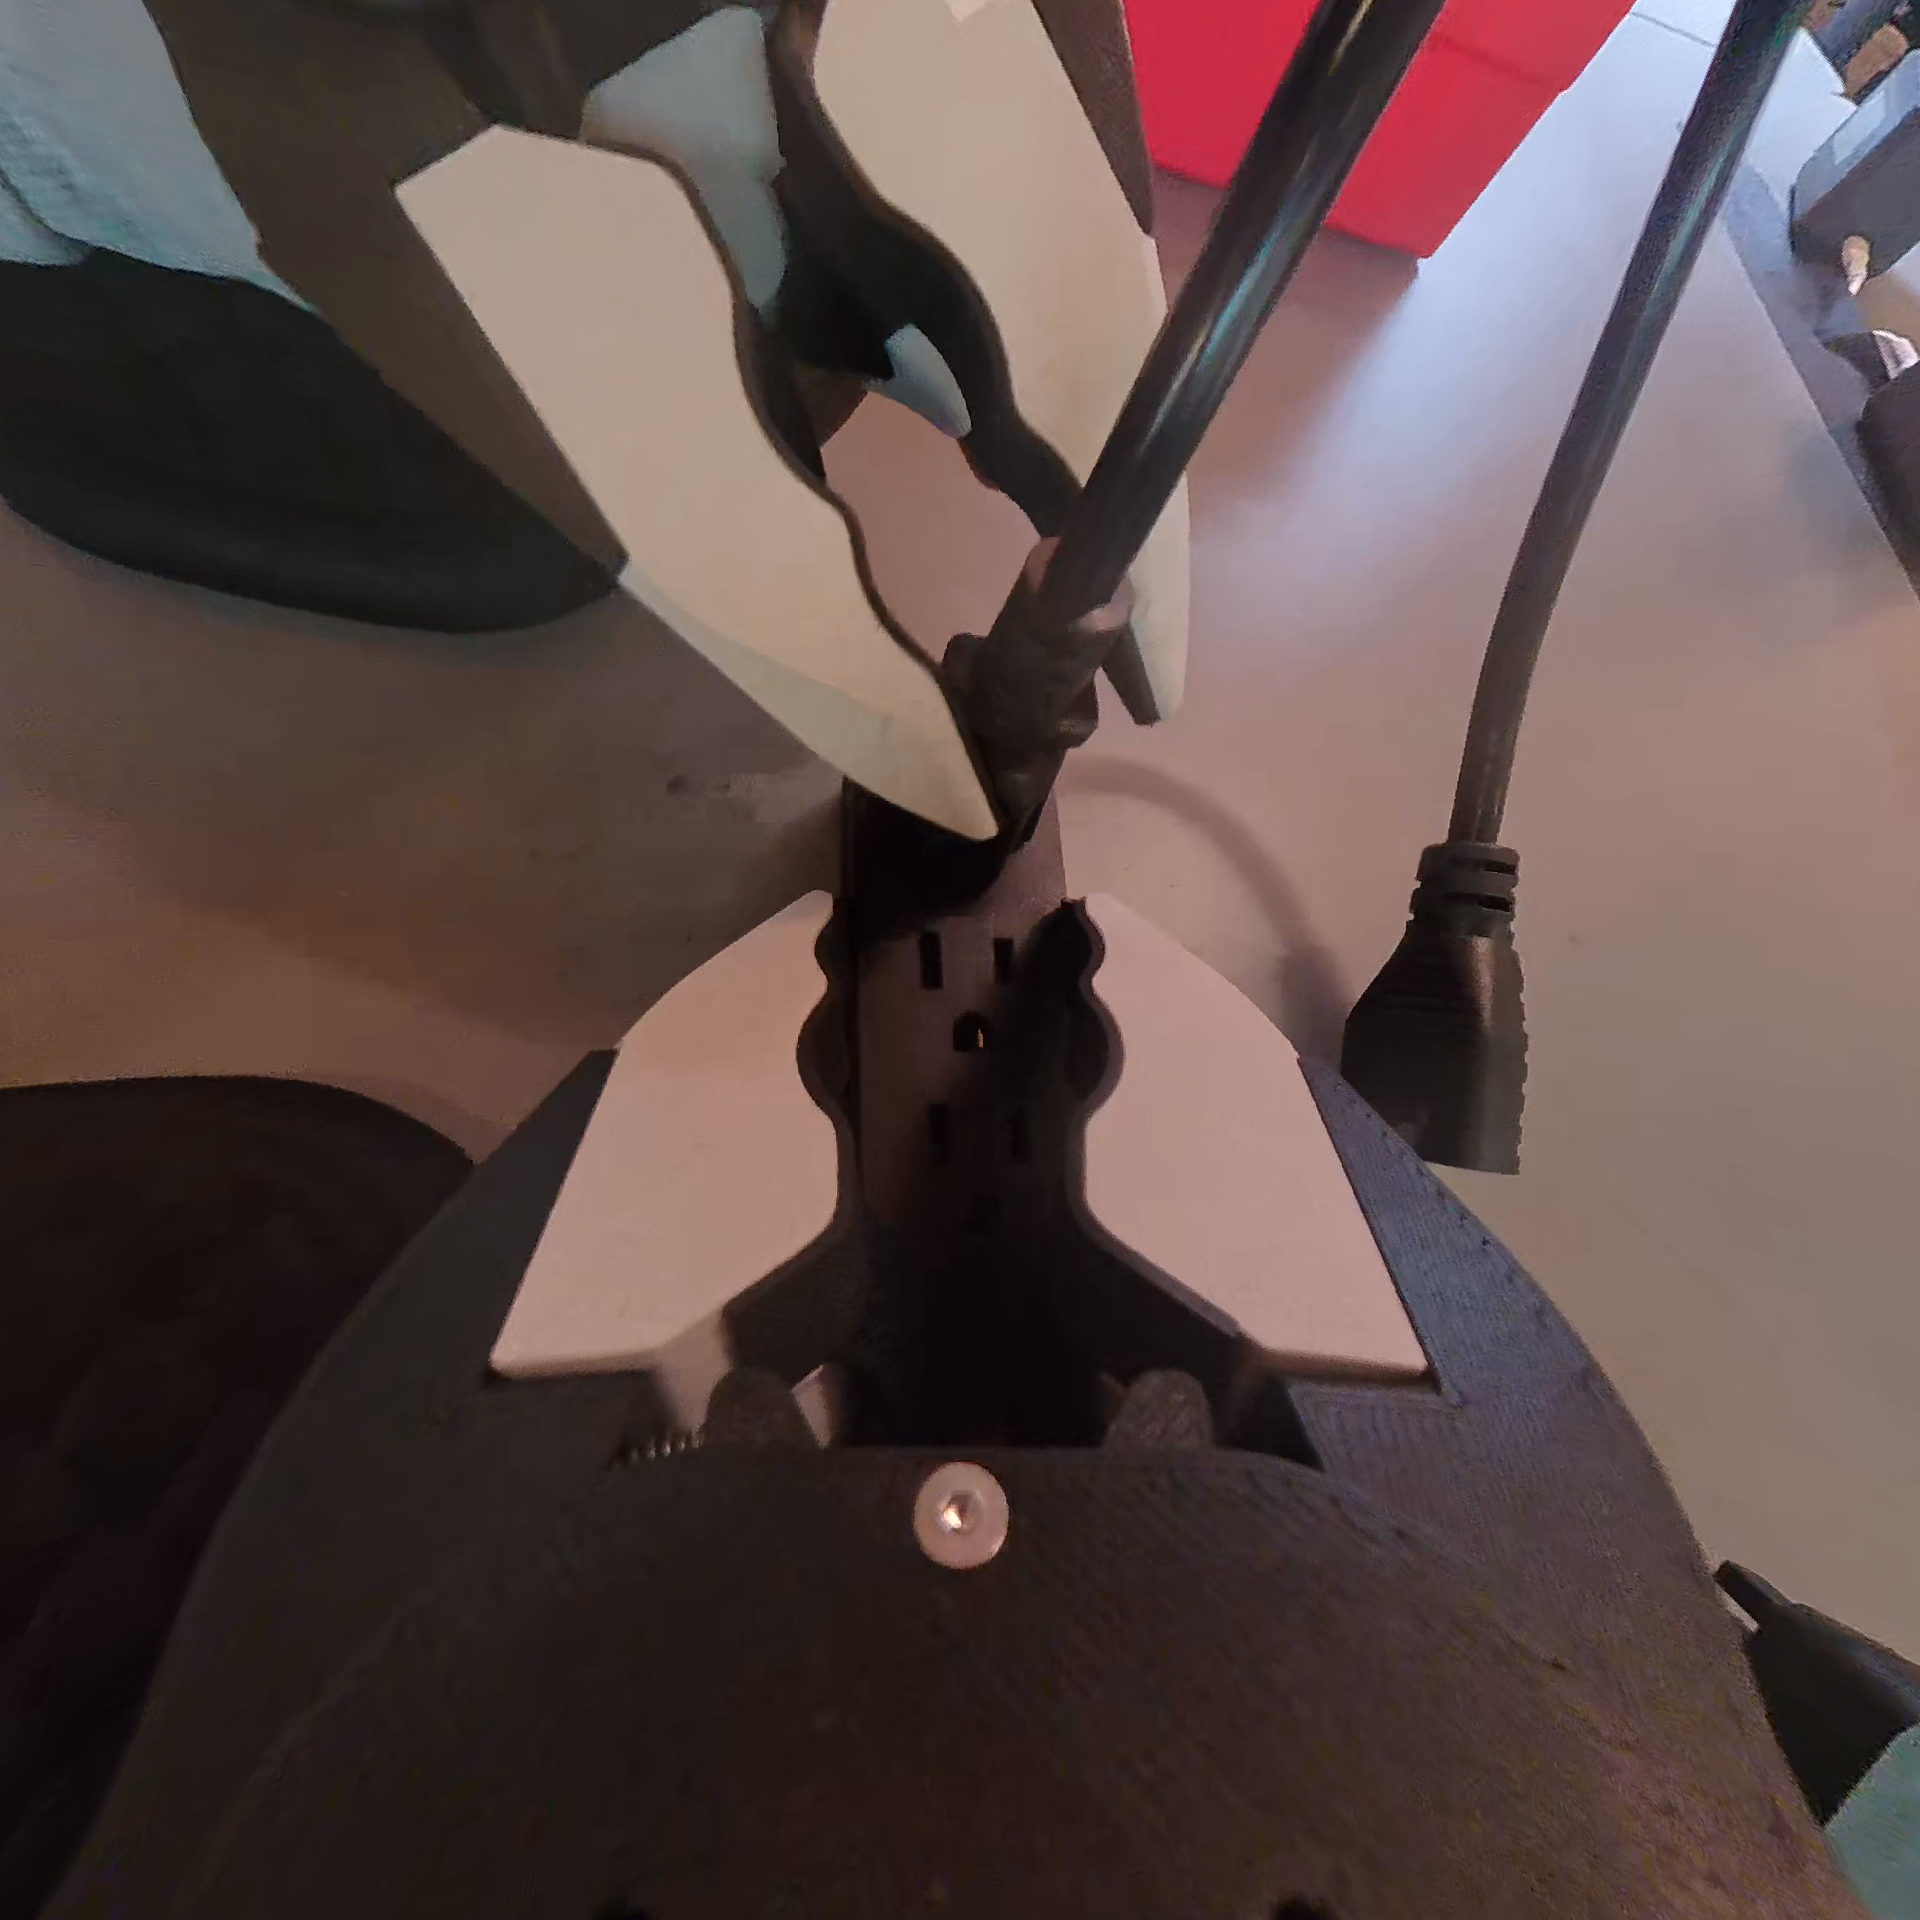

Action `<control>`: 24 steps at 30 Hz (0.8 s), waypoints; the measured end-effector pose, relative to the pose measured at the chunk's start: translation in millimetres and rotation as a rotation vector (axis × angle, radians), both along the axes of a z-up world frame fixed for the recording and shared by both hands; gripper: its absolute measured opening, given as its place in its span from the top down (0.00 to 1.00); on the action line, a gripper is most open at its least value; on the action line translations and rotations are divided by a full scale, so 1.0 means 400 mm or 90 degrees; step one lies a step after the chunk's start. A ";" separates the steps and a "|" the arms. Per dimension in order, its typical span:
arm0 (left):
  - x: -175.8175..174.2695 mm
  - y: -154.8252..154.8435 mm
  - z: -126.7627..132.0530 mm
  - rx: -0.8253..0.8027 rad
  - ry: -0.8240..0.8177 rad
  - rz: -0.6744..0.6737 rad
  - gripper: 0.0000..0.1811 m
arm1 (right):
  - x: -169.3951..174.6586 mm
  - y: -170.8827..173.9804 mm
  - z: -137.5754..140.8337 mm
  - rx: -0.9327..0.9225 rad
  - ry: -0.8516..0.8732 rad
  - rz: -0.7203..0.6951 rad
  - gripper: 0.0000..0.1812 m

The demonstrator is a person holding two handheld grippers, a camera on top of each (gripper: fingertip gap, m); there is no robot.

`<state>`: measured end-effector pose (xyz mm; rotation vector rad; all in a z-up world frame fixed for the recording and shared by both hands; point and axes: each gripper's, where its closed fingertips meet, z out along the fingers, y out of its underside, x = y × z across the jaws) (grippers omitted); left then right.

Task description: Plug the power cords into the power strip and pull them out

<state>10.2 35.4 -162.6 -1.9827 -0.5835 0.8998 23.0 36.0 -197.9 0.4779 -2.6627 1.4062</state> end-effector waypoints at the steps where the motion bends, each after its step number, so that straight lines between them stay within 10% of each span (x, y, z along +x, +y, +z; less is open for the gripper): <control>1: -0.002 -0.006 0.002 0.026 -0.017 0.004 0.86 | 0.000 -0.001 0.001 -0.002 -0.004 -0.001 0.77; 24: 0.011 0.019 0.005 -0.030 0.038 -0.030 0.86 | 0.006 0.007 -0.002 0.020 0.031 0.009 0.77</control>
